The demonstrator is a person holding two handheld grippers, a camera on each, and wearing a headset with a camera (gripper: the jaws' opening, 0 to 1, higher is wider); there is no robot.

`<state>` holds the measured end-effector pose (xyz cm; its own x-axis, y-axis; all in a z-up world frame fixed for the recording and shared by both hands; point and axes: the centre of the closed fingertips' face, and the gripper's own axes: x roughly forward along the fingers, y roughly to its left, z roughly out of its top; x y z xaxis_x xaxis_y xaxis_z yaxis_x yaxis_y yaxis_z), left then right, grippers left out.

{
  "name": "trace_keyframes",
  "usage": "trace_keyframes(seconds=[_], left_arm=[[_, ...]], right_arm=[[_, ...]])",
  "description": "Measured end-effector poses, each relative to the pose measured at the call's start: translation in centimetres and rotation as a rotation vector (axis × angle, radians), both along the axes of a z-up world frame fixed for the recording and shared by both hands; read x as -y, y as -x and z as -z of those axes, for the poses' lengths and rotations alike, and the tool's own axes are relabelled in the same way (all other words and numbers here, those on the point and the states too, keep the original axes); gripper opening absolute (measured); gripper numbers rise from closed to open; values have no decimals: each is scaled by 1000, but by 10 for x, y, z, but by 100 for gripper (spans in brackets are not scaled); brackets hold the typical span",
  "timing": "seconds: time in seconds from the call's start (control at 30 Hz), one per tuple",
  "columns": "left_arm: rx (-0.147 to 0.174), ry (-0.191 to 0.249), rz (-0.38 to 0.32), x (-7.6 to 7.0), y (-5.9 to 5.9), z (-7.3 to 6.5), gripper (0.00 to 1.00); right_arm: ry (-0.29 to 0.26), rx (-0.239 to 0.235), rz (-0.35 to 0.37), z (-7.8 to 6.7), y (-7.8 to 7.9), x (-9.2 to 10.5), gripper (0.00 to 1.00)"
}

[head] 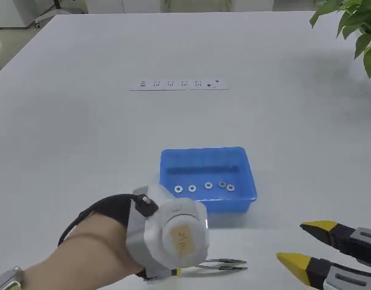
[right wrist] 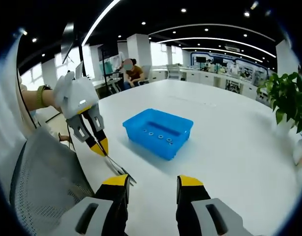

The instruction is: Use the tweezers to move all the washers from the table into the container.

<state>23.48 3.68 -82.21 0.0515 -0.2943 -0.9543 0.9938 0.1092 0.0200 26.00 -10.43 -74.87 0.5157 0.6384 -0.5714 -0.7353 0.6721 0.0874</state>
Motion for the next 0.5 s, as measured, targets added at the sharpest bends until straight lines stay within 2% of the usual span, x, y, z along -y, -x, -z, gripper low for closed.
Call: trace_keyframes(seconds=[0.2, 0.33, 0.5], left_arm=[[-26, -71, 10, -2, -1, 5, 0], [-30, -130, 32, -6, 1, 11, 0], [-27, -142, 25, -6, 1, 9, 0]], right_arm=[[41, 30, 47, 1, -3, 12, 32], [32, 20, 76, 1, -5, 16, 32], [26, 20, 88, 0, -6, 18, 32]])
